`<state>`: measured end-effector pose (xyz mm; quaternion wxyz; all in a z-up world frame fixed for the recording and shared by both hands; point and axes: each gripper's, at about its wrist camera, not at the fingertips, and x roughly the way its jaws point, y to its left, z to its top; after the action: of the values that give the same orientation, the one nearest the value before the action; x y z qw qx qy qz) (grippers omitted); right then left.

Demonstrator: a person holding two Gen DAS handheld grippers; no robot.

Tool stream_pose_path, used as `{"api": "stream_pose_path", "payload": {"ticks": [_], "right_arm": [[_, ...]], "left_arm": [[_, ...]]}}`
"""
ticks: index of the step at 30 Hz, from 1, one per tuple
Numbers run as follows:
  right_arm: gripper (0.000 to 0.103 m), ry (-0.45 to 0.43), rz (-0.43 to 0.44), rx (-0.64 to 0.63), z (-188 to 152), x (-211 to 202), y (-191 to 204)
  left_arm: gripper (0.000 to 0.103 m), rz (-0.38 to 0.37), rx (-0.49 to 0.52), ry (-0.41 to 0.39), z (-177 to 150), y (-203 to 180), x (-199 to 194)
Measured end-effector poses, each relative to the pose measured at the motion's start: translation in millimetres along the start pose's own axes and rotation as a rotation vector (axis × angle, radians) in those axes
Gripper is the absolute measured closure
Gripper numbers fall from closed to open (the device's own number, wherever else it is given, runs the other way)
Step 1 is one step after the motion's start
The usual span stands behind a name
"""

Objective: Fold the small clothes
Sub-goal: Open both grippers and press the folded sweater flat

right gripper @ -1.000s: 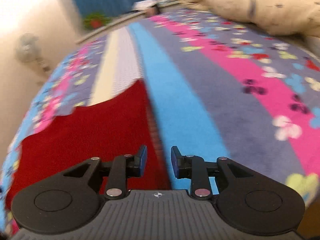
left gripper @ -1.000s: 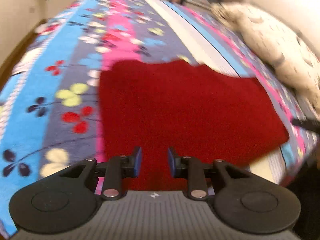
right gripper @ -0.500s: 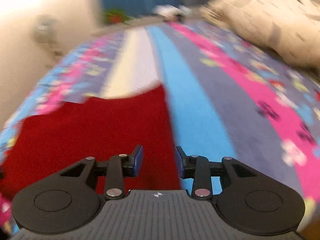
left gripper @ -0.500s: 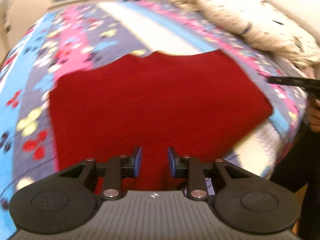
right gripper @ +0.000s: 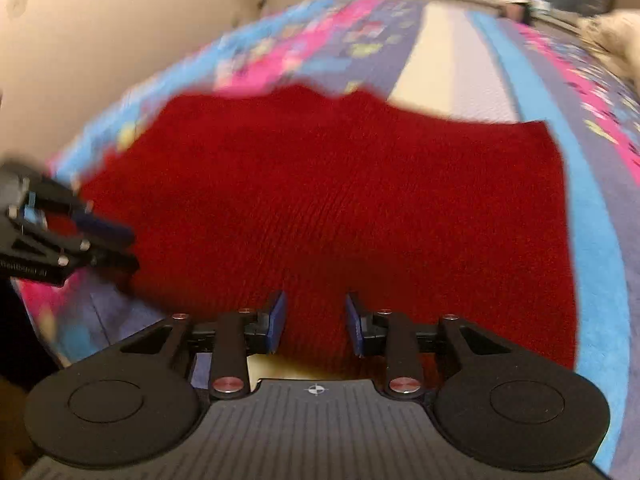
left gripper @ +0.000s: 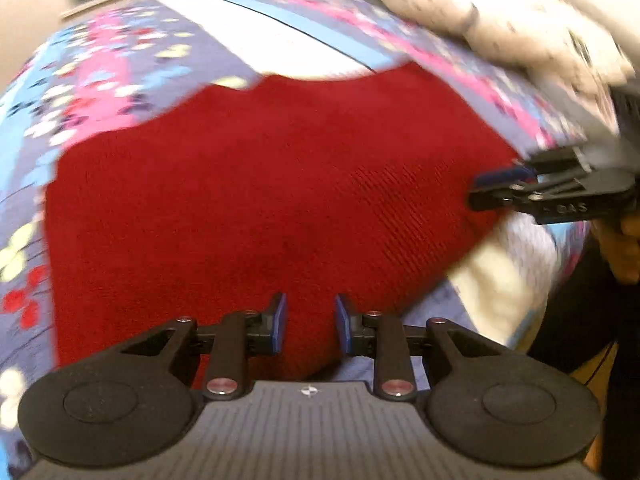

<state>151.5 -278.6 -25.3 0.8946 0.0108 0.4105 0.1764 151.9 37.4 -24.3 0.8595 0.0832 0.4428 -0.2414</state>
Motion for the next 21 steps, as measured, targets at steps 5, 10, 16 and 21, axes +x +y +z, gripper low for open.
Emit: {"api": "stream_pose_path", "payload": {"ticks": [5, 10, 16, 21], "right_arm": [[0.072, 0.140, -0.165, 0.188, -17.6, 9.7, -56.2], [0.074, 0.073, -0.217, 0.276, -19.1, -12.6, -76.1], [0.080, 0.051, -0.251, 0.295, -24.3, -24.3, -82.1], [0.079, 0.118, -0.281, 0.310, -26.7, -3.7, -86.9]], "left_arm": [[0.076, 0.156, -0.211, 0.181, -17.1, 61.8, 4.1], [0.085, 0.153, -0.316, 0.142, -16.7, 85.2, -14.9], [0.088, 0.151, -0.387, 0.084, -17.6, 95.1, -26.4], [0.087, 0.227, -0.410, 0.105, -13.0, 100.4, -16.8]]}}
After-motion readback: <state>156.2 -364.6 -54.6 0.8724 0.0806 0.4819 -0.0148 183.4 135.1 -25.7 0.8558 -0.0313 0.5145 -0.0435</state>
